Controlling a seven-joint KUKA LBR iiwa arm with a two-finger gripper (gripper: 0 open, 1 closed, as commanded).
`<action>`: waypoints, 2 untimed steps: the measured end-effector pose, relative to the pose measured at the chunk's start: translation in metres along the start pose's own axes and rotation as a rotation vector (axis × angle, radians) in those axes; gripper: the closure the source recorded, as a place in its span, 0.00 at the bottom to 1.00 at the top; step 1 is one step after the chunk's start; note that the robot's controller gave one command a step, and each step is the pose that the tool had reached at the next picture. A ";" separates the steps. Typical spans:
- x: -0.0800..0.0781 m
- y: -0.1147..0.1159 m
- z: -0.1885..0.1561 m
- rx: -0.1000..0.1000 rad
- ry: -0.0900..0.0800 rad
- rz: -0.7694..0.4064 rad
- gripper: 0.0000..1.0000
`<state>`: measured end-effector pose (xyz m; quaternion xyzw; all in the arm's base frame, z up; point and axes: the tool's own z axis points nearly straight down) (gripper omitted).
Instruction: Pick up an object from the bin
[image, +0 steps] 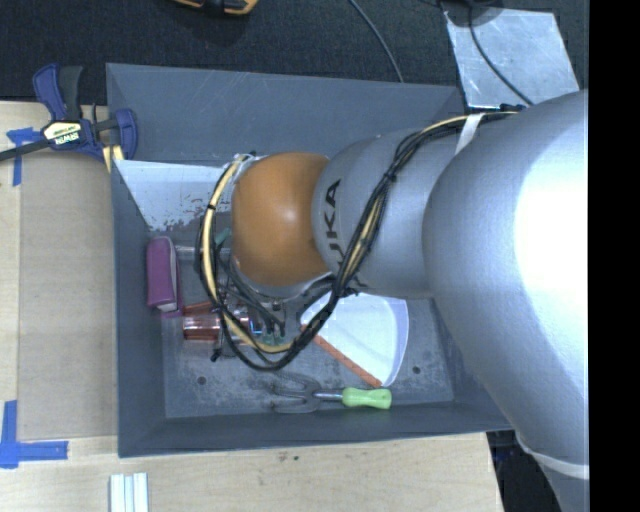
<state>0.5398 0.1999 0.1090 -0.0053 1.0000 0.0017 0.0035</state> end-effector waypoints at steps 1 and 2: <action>0.001 -0.001 -0.036 0.002 0.006 0.002 1.00; -0.001 0.000 -0.059 0.000 -0.001 0.002 1.00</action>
Offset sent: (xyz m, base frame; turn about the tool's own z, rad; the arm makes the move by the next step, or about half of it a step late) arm -0.0016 -0.0010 0.0446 0.0010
